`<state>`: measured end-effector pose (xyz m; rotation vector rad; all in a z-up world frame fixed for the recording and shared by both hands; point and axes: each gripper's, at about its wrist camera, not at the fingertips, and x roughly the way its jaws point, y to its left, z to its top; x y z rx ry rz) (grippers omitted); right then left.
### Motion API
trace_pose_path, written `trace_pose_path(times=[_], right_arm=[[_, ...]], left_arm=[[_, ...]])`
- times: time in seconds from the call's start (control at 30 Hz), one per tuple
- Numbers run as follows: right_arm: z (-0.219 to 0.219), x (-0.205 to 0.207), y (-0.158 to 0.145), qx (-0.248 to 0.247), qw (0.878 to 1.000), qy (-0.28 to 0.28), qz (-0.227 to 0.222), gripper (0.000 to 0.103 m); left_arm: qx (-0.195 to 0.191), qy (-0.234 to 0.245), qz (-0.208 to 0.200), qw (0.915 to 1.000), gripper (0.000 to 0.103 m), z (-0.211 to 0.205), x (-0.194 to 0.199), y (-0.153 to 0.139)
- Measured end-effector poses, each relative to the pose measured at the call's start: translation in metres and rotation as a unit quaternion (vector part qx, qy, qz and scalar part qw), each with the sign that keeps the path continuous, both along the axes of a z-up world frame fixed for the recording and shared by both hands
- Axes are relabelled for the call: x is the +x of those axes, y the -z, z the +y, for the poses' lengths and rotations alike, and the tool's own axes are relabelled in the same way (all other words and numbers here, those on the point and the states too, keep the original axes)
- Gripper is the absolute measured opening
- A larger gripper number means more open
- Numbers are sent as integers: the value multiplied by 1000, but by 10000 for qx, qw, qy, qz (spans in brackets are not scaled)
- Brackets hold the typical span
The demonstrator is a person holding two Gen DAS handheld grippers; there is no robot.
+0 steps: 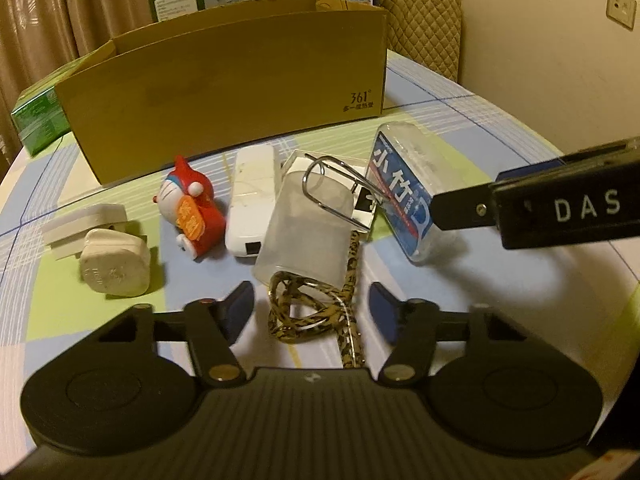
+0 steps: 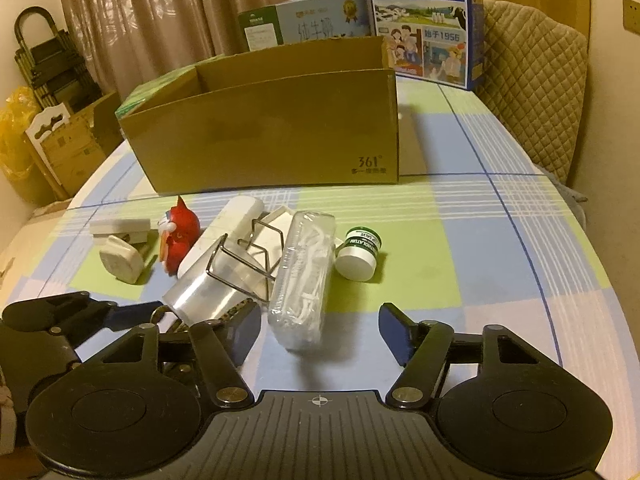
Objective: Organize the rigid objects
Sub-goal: 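Grasp the leopard-print lanyard with the left tool while the right tool grasps the clear toothbrush case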
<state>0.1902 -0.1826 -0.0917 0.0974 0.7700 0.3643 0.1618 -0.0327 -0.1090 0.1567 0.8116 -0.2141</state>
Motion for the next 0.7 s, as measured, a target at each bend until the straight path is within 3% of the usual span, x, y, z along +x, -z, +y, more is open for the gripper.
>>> trace_pose_path(times=[0.07, 0.1, 0.37, 0.57, 0.7], right_arm=[[2, 2, 1, -17, 10000, -19, 7, 61], [3, 3, 2, -28, 10000, -32, 13, 60], [14, 14, 4, -140, 9998, -127, -8, 57], [20, 20, 8, -221, 9997, -134, 25, 51], [24, 26, 10, -232, 9996, -139, 40, 40]], left_arm=[[43, 9, 0, 10000, 39, -2, -1, 2], [45, 21, 23, 10000, 37, -2, -1, 2], [-30, 5, 127, 9999, 36, 1, -14, 0], [-156, -29, 170, 9997, 36, 5, -22, -1], [-181, -45, 157, 9997, 35, 6, -25, -3]])
